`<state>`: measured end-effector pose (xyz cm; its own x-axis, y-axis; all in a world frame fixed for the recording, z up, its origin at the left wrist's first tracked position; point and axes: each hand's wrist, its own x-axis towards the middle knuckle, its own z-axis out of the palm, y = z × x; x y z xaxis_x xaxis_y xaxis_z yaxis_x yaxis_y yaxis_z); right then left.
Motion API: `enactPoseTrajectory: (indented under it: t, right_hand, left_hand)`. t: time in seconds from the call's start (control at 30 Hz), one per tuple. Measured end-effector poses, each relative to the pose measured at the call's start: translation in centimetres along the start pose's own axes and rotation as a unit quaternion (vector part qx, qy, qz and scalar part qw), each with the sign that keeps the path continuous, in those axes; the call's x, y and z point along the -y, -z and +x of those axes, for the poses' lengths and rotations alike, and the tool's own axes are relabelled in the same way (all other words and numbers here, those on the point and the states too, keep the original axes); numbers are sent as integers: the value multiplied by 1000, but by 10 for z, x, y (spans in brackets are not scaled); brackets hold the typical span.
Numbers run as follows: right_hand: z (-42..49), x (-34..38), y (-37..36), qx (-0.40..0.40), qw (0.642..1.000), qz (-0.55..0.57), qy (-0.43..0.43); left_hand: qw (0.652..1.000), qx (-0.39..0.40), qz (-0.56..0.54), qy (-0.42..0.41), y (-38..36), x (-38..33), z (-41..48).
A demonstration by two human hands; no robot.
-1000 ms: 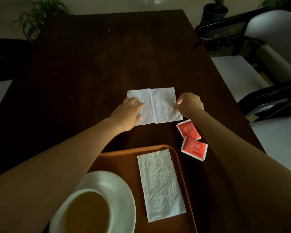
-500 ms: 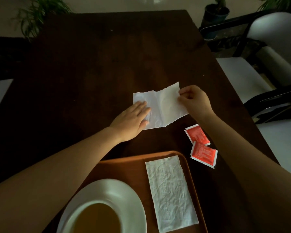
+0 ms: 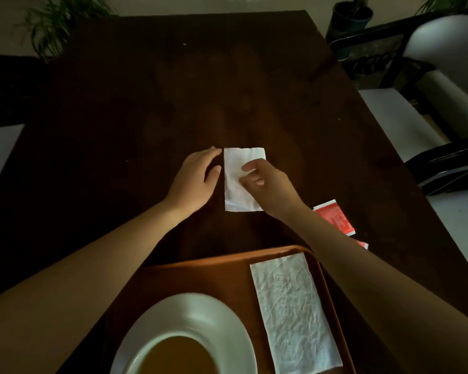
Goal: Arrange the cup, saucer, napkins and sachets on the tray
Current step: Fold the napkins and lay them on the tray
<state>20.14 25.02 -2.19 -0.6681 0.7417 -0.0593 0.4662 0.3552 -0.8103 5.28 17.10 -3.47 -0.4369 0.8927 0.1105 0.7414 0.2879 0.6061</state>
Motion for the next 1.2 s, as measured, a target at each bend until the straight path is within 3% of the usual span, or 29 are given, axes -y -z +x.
enactPoseTrajectory:
  t: [0.2,0.4,0.57,0.67,0.77,0.83,0.9,1.07,1.2]
  right_hand:
    - [-3,-5,10,-121,991,-54,-30]
    - [-9,-9,2,-99,950,-254,-152]
    - [-3,-6,4,-102,974,-97,-179]
    - [-10,8,9,-119,989,-4,-91]
    - [-21,21,16,-108,994,24,4]
    - [-30,27,21,-78,995,14,53]
    - [-40,30,26,-50,995,-11,90]
    - [-63,28,50,-15,993,9,113]
    - [-68,30,78,-148,986,79,6]
  left_hand:
    - [995,73,15,-73,-8,-8,2]
    - [991,106,30,-70,-14,-12,1]
    - [990,124,33,-55,-5,-22,4]
    - [985,109,-105,86,2,-43,7]
    - [915,89,-300,254,14,-66,12]
    - [843,105,-427,310,24,-77,12]
    - [804,107,-482,330,32,-83,7]
    - [801,100,-504,308,37,-98,-11]
    - [833,101,-468,278,44,-115,-25]
